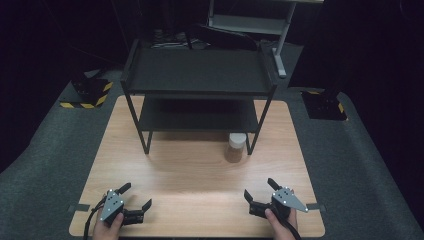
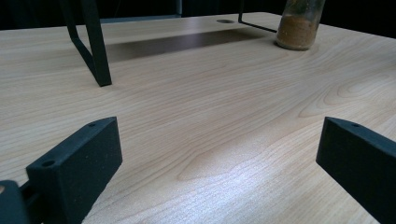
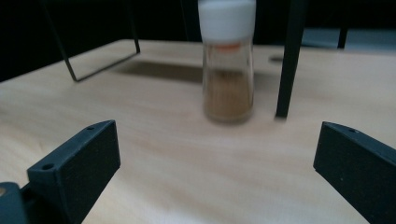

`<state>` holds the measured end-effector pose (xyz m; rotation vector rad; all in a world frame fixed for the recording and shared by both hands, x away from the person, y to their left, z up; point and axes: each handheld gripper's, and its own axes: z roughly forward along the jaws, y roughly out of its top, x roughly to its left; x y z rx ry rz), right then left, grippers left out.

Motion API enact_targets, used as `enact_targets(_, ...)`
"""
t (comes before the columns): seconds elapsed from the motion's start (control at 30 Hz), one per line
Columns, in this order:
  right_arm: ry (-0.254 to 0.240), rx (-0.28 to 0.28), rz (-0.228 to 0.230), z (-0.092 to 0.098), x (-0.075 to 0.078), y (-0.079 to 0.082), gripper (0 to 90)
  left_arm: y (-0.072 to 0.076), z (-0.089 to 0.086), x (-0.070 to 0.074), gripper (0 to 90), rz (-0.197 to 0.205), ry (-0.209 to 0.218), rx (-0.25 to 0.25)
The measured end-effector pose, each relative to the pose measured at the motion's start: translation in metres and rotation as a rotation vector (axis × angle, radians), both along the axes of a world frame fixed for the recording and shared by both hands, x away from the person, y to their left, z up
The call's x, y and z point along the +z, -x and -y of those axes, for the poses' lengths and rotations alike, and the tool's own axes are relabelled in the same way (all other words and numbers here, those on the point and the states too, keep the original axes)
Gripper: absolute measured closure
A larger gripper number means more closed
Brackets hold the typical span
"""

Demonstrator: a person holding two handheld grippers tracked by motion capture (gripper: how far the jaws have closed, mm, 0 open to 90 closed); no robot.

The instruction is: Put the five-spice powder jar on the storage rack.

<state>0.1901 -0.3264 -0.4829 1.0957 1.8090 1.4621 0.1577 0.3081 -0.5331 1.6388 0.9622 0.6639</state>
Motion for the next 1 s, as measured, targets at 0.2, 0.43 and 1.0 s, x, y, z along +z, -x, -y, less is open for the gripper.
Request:
enact_targets(0.2, 0.013, 0.007, 0.038, -0.01, 0.027, -0.011, 0.1, -0.001, -0.001, 0.0, 0.6, -0.002, 0.004, -0.006)
enact_targets(0.43, 0.049, -0.001, 0.025, -0.031, 0.047, -0.043, 0.4, 0.0, -0.002, 0.0, 0.5, -0.001, 0.001, -0.011)
enact_targets(1.0, 0.093, -0.067, 0.01, -0.08, 0.037, -0.107, 1.0, 0.0, -0.003, -0.001, 0.5, 0.002, 0.009, -0.014)
